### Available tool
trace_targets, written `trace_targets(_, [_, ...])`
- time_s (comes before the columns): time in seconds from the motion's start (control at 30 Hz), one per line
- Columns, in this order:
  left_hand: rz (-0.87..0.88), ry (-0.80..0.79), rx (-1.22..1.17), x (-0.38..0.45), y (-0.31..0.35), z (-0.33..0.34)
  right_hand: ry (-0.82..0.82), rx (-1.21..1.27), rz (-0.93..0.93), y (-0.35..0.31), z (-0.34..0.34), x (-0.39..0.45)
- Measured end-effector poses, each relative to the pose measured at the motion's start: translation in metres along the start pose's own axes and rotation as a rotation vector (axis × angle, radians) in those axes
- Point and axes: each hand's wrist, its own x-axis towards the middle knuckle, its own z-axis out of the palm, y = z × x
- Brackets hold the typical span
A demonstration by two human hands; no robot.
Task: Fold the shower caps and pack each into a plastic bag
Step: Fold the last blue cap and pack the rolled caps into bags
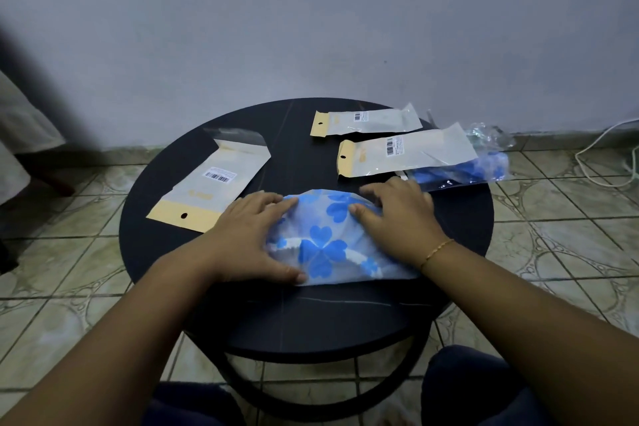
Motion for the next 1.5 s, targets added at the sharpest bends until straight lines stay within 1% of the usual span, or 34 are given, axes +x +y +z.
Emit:
trace_targets(0.03, [0.017,0.012,-0.019,0.000,0.002,-0.001,-0.014,0.075,0.034,0.000,0.000,0.003])
trace_targets(0.1, [0.013,-0.014,-0.081,-0.002,0.004,-0.002,-0.072,0.251,0.064,0.003,0.000,0.008])
trace_targets(0.17, [-0.010,-0.056,-0.157,-0.003,0.004,-0.003,-0.143,0.343,0.078,0.006,0.003,0.010])
trace_targets(0.23, [-0.019,-0.064,-0.200,-0.003,0.001,-0.003,-0.182,0.274,0.078,0.008,0.004,0.010])
trace_targets(0.33, [-0.028,-0.059,-0.225,0.000,-0.008,0.000,-0.168,0.061,0.034,0.007,0.006,0.012])
trace_targets(0.43, [-0.019,-0.048,-0.199,0.000,-0.010,0.005,-0.078,-0.194,-0.019,0.003,0.006,0.010])
trace_targets(0.5, [0.009,0.034,-0.083,-0.001,-0.008,0.009,0.057,-0.335,-0.081,0.000,0.007,0.007])
trace_targets(0.57, [0.099,0.159,0.091,-0.002,-0.005,0.012,0.205,-0.342,-0.167,-0.006,0.009,0.003])
trace_targets(0.6, [0.152,0.202,0.147,-0.003,-0.003,0.013,0.279,-0.291,-0.209,-0.011,0.011,0.001])
trace_targets(0.63, [0.194,0.222,0.172,-0.004,-0.002,0.014,0.306,-0.238,-0.233,-0.016,0.013,-0.004])
trace_targets(0.7, [0.232,0.205,0.148,-0.004,-0.001,0.017,0.186,-0.148,-0.219,-0.029,0.017,-0.014])
trace_targets(0.77, [0.215,0.147,0.095,-0.005,-0.003,0.022,-0.058,-0.123,-0.131,-0.030,0.023,-0.024])
trace_targets(0.8, [0.191,0.118,0.073,-0.005,-0.004,0.023,-0.165,-0.153,-0.101,-0.026,0.025,-0.027])
trace_targets(0.83, [0.158,0.086,0.063,-0.005,-0.005,0.024,-0.242,-0.184,-0.085,-0.023,0.026,-0.029])
trace_targets(0.97, [0.047,-0.051,0.089,-0.004,-0.009,0.019,-0.389,-0.220,-0.072,-0.009,0.021,-0.027])
trace_targets(1.1, [-0.007,-0.105,-0.004,-0.004,-0.008,0.015,-0.433,-0.181,-0.071,0.003,0.011,-0.022])
trace_targets(1.2, [-0.034,-0.089,-0.096,-0.010,-0.006,0.009,-0.405,-0.228,-0.110,0.009,0.009,-0.021])
trace_targets(1.33, [-0.059,-0.085,0.121,-0.025,-0.006,0.004,-0.279,-0.330,-0.109,0.011,0.005,-0.019])
trace_targets(1.4, [-0.104,-0.022,0.215,-0.034,-0.002,0.004,-0.180,-0.344,-0.099,0.006,0.003,-0.017])
trace_targets(1.5, [-0.107,0.086,0.360,-0.049,0.002,0.002,-0.029,-0.313,-0.142,-0.014,0.006,-0.018])
